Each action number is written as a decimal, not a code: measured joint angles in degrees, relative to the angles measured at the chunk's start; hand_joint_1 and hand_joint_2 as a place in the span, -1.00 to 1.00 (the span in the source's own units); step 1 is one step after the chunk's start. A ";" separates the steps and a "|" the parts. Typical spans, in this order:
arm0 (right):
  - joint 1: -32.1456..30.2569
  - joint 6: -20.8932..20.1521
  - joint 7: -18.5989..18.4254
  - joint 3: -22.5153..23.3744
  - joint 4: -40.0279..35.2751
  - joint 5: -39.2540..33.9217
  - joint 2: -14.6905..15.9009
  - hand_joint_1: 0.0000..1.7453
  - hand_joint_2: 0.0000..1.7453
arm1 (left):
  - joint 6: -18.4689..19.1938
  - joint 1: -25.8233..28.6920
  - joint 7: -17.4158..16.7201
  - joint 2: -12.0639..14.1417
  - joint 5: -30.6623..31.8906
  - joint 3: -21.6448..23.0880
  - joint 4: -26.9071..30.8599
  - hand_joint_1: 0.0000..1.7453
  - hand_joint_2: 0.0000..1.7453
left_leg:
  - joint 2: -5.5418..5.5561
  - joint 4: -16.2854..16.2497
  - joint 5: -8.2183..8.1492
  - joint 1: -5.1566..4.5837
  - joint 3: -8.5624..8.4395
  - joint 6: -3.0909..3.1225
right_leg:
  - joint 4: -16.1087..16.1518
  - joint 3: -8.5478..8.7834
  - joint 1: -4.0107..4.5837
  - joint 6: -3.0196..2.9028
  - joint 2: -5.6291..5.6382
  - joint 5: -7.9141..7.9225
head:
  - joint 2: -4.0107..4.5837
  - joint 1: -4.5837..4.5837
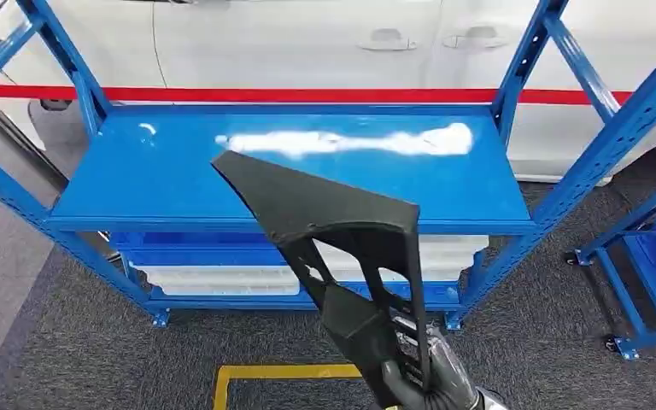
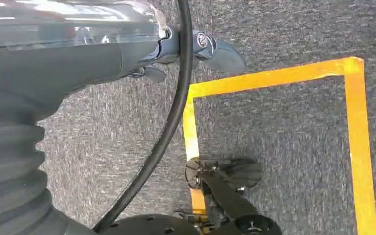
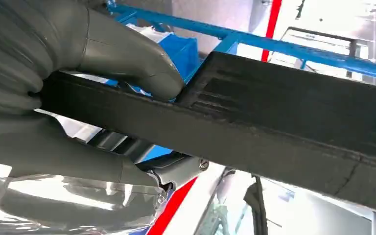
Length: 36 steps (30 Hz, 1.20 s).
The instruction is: Take the parts from the cabinet and place them on the table.
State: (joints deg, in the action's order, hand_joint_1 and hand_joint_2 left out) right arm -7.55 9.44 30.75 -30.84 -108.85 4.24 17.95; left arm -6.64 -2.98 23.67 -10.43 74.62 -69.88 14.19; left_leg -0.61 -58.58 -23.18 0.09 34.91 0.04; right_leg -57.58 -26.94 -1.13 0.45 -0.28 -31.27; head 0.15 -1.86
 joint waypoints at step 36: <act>0.23 -0.59 -0.22 -0.28 0.33 -0.28 0.11 1.00 1.00 | 0.17 0.23 -0.48 -0.02 0.59 -0.20 0.09 -1.00 1.00 | 0.36 -10.43 -9.55 0.10 5.27 -1.40 | 0.05 -2.98 -0.04 -2.26 -0.66 2.74 | 0.00 0.02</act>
State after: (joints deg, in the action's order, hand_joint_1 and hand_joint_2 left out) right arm -7.32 8.85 30.53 -31.12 -108.52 3.96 18.05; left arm -6.47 -2.75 23.19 -10.45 75.21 -70.07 14.27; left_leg -0.26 -69.02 -32.73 0.18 40.18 -1.36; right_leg -57.53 -29.92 -1.18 -1.82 -0.93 -28.53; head 0.15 -1.84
